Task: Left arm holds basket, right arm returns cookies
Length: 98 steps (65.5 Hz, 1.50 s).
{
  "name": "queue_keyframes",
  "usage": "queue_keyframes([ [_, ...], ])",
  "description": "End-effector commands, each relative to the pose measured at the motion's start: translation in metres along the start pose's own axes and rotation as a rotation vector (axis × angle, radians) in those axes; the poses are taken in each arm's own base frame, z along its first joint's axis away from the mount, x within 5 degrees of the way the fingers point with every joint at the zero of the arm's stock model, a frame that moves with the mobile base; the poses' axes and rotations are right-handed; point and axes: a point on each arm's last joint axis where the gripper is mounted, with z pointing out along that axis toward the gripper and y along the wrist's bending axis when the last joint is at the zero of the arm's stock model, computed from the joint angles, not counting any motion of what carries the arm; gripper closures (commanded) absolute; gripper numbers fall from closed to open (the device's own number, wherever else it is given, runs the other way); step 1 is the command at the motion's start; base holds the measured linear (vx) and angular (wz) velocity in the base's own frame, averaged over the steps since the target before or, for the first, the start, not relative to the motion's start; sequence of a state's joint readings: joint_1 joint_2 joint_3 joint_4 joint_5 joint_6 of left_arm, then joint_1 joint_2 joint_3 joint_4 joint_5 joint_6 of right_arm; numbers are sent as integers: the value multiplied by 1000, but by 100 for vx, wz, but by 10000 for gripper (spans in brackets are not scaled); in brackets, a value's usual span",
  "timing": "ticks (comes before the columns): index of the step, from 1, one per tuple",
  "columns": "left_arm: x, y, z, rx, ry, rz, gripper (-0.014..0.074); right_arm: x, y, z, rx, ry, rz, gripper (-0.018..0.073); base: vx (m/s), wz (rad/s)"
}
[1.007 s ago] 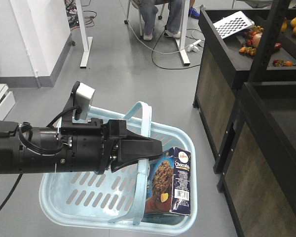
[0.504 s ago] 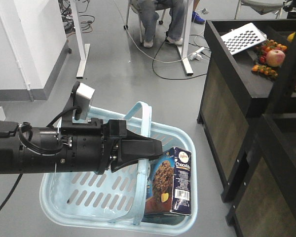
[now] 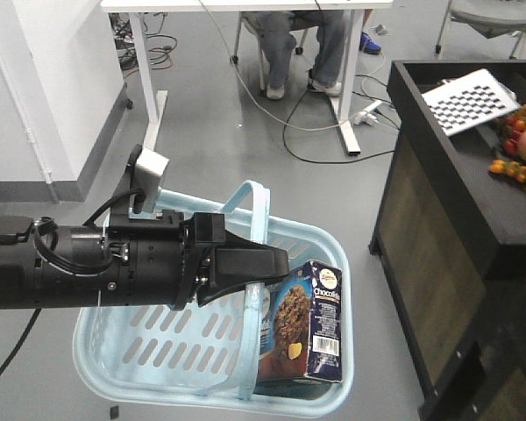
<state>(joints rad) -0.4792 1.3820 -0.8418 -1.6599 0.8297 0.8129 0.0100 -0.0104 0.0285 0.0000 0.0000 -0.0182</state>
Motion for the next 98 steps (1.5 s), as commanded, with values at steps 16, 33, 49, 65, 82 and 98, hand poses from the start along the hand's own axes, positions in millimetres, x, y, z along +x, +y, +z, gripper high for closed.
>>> queue_keyframes([
  [16, -8, -28, -7, 135, -52, -8, 603, -6, 0, -1, 2, -76, -9, 566, 36, 35],
  [33, -8, -28, -7, 135, -52, -8, 603, -6, 0, -1, 2, -76, -9, 566, 36, 78],
  [49, -8, -28, -7, 135, -52, -8, 603, -6, 0, -1, 2, -76, -9, 566, 31, 80],
  [65, -8, -28, -7, 135, -52, -8, 603, -6, 0, -1, 2, -76, -9, 566, 28, 68],
  [82, -8, -28, -7, 135, -52, -8, 603, -6, 0, -1, 2, -77, -9, 566, 25, 65],
  [98, -8, -28, -7, 134, -52, -8, 603, -6, 0, -1, 2, -77, -9, 566, 22, 71],
])
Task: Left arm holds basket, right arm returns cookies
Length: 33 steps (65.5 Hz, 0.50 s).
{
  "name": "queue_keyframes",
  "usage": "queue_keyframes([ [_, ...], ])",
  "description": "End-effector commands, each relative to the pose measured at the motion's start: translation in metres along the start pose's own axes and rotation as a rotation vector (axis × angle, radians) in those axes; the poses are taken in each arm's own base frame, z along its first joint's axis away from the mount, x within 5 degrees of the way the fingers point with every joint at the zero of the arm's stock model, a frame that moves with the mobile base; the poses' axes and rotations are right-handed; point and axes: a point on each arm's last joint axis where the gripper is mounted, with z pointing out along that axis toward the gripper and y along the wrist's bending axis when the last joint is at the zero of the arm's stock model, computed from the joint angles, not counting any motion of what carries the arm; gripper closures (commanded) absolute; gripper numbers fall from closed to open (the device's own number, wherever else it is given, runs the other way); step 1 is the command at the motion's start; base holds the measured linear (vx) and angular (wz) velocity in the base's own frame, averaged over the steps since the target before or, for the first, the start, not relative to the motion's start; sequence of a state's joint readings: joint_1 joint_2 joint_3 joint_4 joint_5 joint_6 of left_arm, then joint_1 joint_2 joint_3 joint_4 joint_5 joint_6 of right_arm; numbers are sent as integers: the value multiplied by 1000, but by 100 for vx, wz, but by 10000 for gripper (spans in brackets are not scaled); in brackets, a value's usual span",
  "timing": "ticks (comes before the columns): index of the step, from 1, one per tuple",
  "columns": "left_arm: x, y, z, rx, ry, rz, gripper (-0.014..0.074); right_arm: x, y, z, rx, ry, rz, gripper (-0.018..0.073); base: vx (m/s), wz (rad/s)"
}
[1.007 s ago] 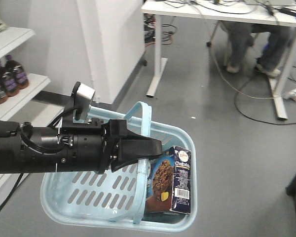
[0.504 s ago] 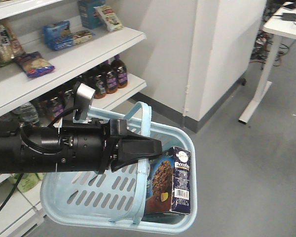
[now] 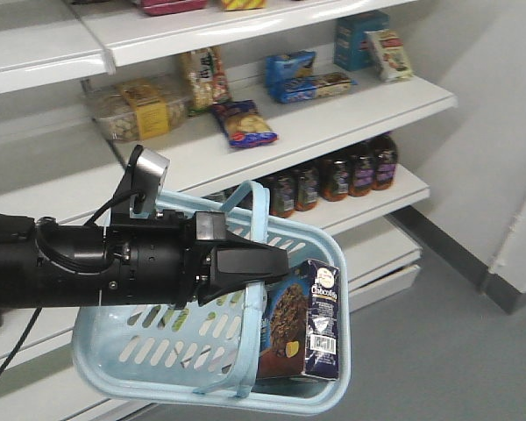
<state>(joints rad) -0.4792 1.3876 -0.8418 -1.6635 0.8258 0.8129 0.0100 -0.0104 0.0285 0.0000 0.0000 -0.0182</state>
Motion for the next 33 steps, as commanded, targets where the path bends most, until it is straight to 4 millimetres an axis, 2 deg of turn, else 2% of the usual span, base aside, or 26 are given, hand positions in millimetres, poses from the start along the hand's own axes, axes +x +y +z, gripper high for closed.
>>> queue_keyframes([
  [1, -8, -30, -8, 139, -50, -2, 603, -6, 0, -1, 2, -77, -9, 566, 19, 74],
  [33, -7, -30, -8, 140, -48, -1, 603, -6, 0, -1, 2, -77, -9, 566, 17, 68],
])
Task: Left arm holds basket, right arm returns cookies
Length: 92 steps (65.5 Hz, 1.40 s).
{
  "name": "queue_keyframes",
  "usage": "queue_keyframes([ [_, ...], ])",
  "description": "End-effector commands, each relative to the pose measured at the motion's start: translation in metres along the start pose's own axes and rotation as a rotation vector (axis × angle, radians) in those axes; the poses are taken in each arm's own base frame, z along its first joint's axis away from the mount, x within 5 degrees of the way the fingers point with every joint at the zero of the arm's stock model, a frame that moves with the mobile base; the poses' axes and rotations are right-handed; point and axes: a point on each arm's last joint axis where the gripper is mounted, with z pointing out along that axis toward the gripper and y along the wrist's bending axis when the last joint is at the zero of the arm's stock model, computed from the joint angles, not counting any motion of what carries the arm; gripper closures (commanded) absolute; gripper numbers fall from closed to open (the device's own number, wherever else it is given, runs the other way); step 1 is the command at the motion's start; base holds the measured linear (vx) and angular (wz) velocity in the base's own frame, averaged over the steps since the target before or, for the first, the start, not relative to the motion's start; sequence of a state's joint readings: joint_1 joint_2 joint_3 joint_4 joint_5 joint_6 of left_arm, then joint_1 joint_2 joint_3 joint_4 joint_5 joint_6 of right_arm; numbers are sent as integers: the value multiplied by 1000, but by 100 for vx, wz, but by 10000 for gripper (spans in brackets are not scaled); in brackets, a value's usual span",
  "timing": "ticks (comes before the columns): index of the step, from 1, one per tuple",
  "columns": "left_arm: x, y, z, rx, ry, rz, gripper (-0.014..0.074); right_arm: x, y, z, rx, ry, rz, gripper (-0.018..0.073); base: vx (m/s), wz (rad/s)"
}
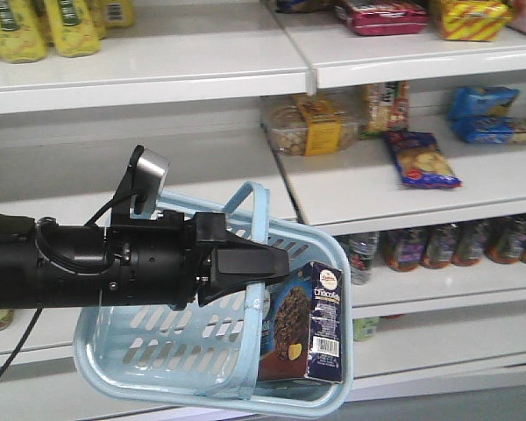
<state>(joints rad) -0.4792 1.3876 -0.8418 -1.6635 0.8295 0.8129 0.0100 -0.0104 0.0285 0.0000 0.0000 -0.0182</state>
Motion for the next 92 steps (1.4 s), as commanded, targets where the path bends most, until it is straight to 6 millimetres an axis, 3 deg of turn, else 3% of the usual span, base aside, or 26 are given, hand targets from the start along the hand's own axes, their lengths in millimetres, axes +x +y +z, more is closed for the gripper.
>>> queue_keyframes([
  [1, -8, -29, -8, 137, -51, -1, 603, -6, 0, -1, 2, -77, -9, 566, 17, 71],
  [31, -8, -29, -8, 136, -52, -1, 603, -6, 0, -1, 2, -76, -9, 566, 15, 50],
  [92, -8, -29, -8, 137, -51, -1, 603, -6, 0, -1, 2, -77, -9, 566, 10, -6],
])
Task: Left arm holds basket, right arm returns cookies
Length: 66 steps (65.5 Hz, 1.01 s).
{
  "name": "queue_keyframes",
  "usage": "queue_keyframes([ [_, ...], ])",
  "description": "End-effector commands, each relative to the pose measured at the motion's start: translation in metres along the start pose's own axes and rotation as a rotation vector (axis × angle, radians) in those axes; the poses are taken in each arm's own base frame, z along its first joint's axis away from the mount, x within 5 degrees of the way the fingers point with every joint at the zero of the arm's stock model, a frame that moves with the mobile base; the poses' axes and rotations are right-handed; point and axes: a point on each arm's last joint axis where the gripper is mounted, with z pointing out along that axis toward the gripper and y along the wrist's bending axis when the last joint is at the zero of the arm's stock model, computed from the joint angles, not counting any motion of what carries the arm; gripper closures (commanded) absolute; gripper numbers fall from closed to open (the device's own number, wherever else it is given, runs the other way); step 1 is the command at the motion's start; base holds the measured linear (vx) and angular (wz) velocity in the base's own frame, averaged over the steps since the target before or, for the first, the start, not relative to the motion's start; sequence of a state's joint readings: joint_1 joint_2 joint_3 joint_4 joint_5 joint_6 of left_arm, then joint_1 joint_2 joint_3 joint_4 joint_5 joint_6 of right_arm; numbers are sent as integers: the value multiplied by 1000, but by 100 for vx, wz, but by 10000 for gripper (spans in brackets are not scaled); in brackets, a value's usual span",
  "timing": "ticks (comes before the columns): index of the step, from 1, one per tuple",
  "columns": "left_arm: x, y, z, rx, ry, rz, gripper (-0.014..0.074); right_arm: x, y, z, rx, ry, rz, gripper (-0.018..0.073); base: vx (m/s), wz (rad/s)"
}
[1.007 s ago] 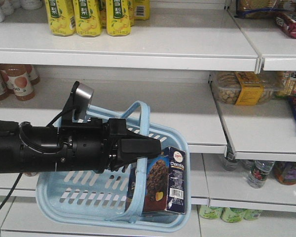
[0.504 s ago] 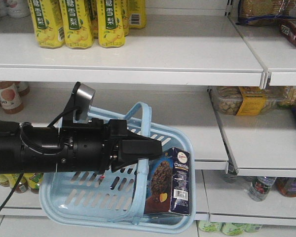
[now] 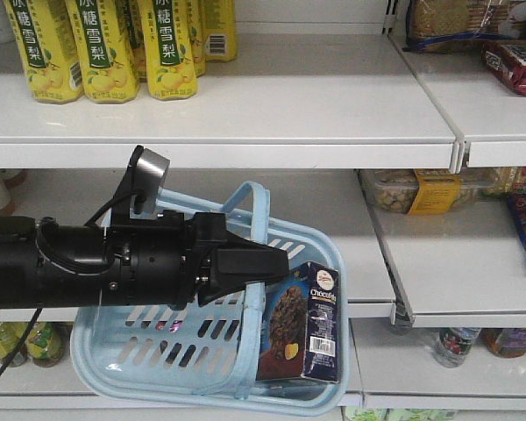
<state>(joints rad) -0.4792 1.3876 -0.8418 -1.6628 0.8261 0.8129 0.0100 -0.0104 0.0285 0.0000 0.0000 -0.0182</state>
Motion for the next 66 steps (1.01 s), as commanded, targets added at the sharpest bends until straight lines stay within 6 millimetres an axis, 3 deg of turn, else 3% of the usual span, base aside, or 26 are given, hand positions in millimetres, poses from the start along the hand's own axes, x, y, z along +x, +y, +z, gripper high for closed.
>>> queue_keyframes([
  [1, -8, -30, -8, 140, -49, -2, 603, -6, 0, -1, 2, -77, -9, 566, 5, -3],
  [66, -8, -30, -8, 139, -50, -2, 603, -6, 0, -1, 2, -77, -9, 566, 3, -1],
])
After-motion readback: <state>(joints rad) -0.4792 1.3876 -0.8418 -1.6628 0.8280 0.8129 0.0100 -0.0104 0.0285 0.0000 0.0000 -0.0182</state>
